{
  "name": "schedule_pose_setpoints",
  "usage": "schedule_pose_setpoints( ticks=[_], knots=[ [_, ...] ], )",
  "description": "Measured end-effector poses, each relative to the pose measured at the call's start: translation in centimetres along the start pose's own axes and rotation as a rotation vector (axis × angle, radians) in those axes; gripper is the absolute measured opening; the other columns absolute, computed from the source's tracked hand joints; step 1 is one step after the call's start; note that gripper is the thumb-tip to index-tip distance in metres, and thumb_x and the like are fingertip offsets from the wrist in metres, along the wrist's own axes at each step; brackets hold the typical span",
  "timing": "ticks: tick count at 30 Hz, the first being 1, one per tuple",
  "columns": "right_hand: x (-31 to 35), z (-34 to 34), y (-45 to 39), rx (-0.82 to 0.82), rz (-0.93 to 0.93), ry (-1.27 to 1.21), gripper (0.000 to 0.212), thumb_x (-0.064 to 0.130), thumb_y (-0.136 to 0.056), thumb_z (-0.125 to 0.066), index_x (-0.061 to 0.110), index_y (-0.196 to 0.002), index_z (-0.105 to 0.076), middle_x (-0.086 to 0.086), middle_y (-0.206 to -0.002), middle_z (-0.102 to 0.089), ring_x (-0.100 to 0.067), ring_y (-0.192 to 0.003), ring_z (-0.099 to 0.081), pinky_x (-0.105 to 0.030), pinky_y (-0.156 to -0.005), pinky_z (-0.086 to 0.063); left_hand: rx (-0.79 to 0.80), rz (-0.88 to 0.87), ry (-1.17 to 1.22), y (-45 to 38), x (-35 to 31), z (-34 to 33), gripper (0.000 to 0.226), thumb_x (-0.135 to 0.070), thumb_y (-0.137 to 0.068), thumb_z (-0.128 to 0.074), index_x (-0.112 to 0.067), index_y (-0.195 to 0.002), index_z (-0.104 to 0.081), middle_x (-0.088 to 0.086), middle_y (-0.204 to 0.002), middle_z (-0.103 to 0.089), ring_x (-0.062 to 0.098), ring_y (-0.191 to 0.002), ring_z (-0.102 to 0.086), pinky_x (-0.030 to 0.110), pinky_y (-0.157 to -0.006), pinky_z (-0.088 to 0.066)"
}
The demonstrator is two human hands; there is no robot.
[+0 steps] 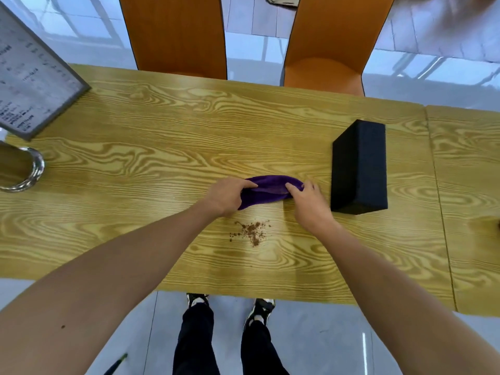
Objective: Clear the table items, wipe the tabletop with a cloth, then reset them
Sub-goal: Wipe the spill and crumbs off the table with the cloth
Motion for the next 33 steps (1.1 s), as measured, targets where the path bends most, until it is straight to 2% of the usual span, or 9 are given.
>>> schedule_pose_setpoints(
  ticks=[6, 9, 11, 17, 21, 24, 28, 31, 33],
  knots=[
    [1.4, -2.0, 2.0, 0.098, 0.061, -0.148, 0.061, 0.010, -0.094, -0.047, 0.030, -0.151, -0.035, -0.014, -0.130, -0.045, -0.034, -0.117, -0.045, -0.043, -0.094, -0.045, -0.008, 0.118, 0.106, 4.3, 1.6, -1.4, 0.059, -0.002, -0.099, -0.037, -0.042, -0.138, -0.056, -0.006, -0.146, -0.056, 0.021, -0.129, -0.055, 0.040, -0.095, -0.053],
    [2.4, -2.7, 3.0, 0.137, 0.069, -0.215, 0.056, 0.017, -0.096, -0.039, 0.031, -0.150, -0.039, -0.010, -0.116, -0.045, -0.032, -0.102, -0.051, -0.043, -0.089, -0.049, -0.037, 0.172, 0.176, 6.5, 2.3, -2.3, 0.055, -0.005, -0.101, -0.037, -0.042, -0.135, -0.059, -0.007, -0.142, -0.059, 0.021, -0.125, -0.057, 0.037, -0.092, -0.053],
    [3.2, -3.1, 3.8, 0.162, 0.071, -0.250, 0.055, 0.022, -0.095, -0.036, 0.032, -0.149, -0.040, -0.009, -0.115, -0.045, -0.031, -0.098, -0.053, -0.046, -0.088, -0.051, -0.065, 0.202, 0.220, 7.7, 2.7, -2.8, 0.053, -0.006, -0.101, -0.037, -0.040, -0.134, -0.061, -0.008, -0.140, -0.060, 0.021, -0.123, -0.059, 0.034, -0.090, -0.052],
    [5.4, -4.0, 6.3, 0.178, 0.074, -0.349, 0.052, 0.024, -0.097, -0.037, 0.025, -0.149, -0.043, -0.016, -0.125, -0.052, -0.033, -0.098, -0.061, -0.046, -0.088, -0.054, -0.144, 0.239, 0.318, 11.7, 2.8, -5.7, 0.046, -0.014, -0.101, -0.043, -0.036, -0.139, -0.058, -0.004, -0.137, -0.063, 0.025, -0.118, -0.062, 0.038, -0.088, -0.054],
    [6.7, -4.7, 8.7, 0.133, 0.049, -0.350, 0.051, 0.028, -0.096, -0.041, 0.026, -0.147, -0.045, -0.014, -0.113, -0.058, -0.030, -0.087, -0.062, -0.038, -0.072, -0.053, -0.185, 0.211, 0.301, 13.9, 1.2, -8.5, 0.048, -0.015, -0.098, -0.049, -0.031, -0.143, -0.054, -0.006, -0.132, -0.060, 0.022, -0.120, -0.054, 0.036, -0.085, -0.052],
    [7.7, -5.6, 10.0, 0.129, 0.005, -0.334, 0.053, 0.031, -0.097, -0.042, 0.026, -0.150, -0.040, -0.016, -0.119, -0.056, -0.033, -0.097, -0.060, -0.040, -0.082, -0.050, -0.172, 0.217, 0.311, 15.0, 0.2, -10.1, 0.050, -0.019, -0.097, -0.052, -0.030, -0.146, -0.049, -0.007, -0.132, -0.057, 0.020, -0.120, -0.052, 0.036, -0.086, -0.053],
    [8.7, -6.6, 11.7, 0.145, -0.064, -0.377, 0.051, 0.031, -0.097, -0.041, 0.026, -0.147, -0.041, -0.014, -0.118, -0.057, -0.032, -0.098, -0.061, -0.040, -0.082, -0.050, -0.166, 0.209, 0.380, 15.8, -0.3, -11.1, 0.052, -0.018, -0.093, -0.060, -0.023, -0.143, -0.048, -0.003, -0.134, -0.058, 0.021, -0.118, -0.056, 0.037, -0.093, -0.053],
    [9.3, -7.2, 13.1, 0.139, -0.093, -0.433, 0.045, 0.031, -0.093, -0.040, 0.026, -0.137, -0.048, -0.006, -0.104, -0.059, -0.023, -0.084, -0.061, -0.034, -0.067, -0.044, -0.145, 0.200, 0.393, 16.5, -0.4, -11.6, 0.053, -0.016, -0.090, -0.063, -0.022, -0.140, -0.047, -0.001, -0.131, -0.059, 0.021, -0.115, -0.059, 0.036, -0.088, -0.054],
    [10.0, -7.5, 13.8, 0.135, -0.099, -0.491, 0.036, 0.027, -0.092, -0.041, 0.025, -0.125, -0.054, -0.001, -0.092, -0.060, -0.018, -0.074, -0.060, -0.032, -0.060, -0.045, -0.129, 0.202, 0.417, 16.8, -0.3, -11.8, 0.054, -0.014, -0.090, -0.064, -0.021, -0.140, -0.047, -0.002, -0.132, -0.060, 0.020, -0.117, -0.059, 0.035, -0.091, -0.054]
  ],
)
Point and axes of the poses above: each hand's wrist, its own y-axis away from the middle knuckle, its own z-axis out of the back of the hand, x = y × z, the point moved 5 cm from there along -y, towards the middle knuckle
